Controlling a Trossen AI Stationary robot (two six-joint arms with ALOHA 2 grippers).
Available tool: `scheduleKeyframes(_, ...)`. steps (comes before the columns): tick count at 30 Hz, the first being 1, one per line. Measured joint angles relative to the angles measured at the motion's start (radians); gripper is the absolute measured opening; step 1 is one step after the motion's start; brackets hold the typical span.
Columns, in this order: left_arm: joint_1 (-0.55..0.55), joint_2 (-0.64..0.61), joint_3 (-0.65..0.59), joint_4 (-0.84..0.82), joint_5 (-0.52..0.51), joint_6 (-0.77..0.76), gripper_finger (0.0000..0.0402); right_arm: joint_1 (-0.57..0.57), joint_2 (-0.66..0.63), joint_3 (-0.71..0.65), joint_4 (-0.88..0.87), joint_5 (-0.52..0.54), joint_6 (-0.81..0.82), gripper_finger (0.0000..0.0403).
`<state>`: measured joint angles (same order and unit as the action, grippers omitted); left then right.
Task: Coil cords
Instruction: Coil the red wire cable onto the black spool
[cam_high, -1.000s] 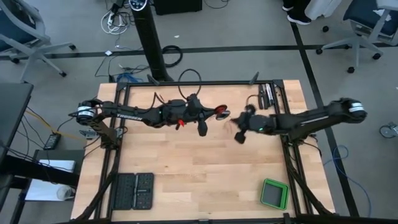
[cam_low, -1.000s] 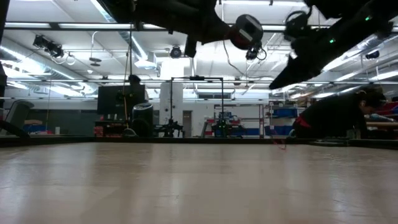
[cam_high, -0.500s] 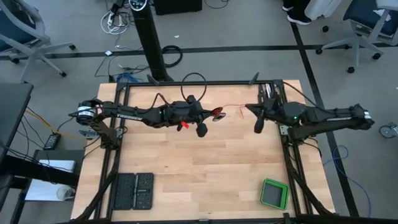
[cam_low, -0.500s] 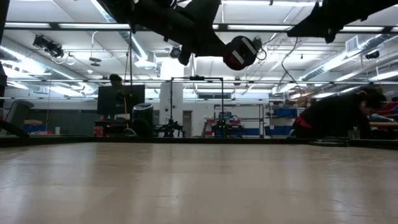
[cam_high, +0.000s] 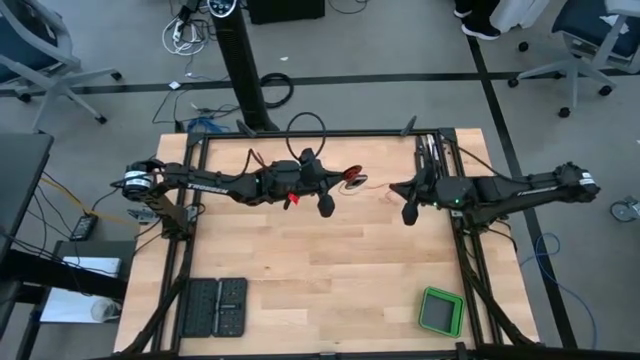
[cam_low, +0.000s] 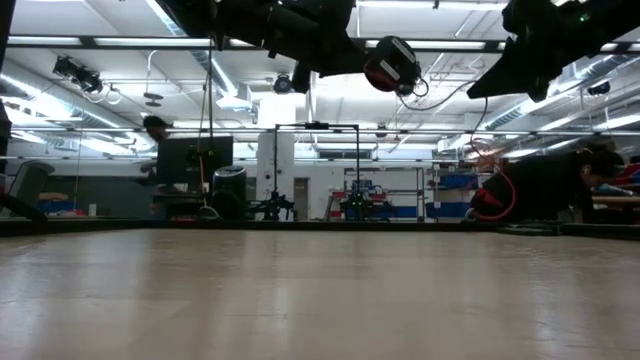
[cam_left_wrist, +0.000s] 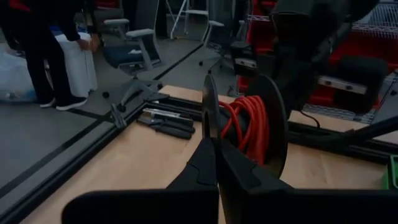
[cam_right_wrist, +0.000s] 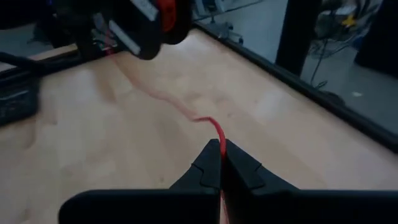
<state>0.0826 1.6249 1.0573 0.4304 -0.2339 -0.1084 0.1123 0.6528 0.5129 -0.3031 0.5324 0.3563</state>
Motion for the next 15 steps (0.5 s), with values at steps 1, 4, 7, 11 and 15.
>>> scheduleKeyframes(1,-0.005,0.0,0.0,-0.004,0.0,0.001,0.0,0.01,0.003,0.0,0.0,0.001,0.01,0.0)
scheduleKeyframes(4,-0.023,0.0,0.0,-0.039,-0.009,0.029,0.0,0.037,-0.001,0.0,0.028,0.018,0.028,0.0)
scheduleKeyframes(7,-0.035,0.0,0.0,-0.079,-0.043,0.033,0.0,0.053,-0.01,0.0,0.026,0.032,0.04,0.0)
scheduleKeyframes(11,-0.045,0.0,0.0,-0.04,-0.058,0.058,0.0,0.073,0.0,0.0,0.007,0.032,0.077,0.0)
scheduleKeyframes(15,-0.055,0.0,0.0,-0.014,-0.048,0.082,0.0,0.095,0.011,0.0,-0.009,0.053,0.094,0.0)
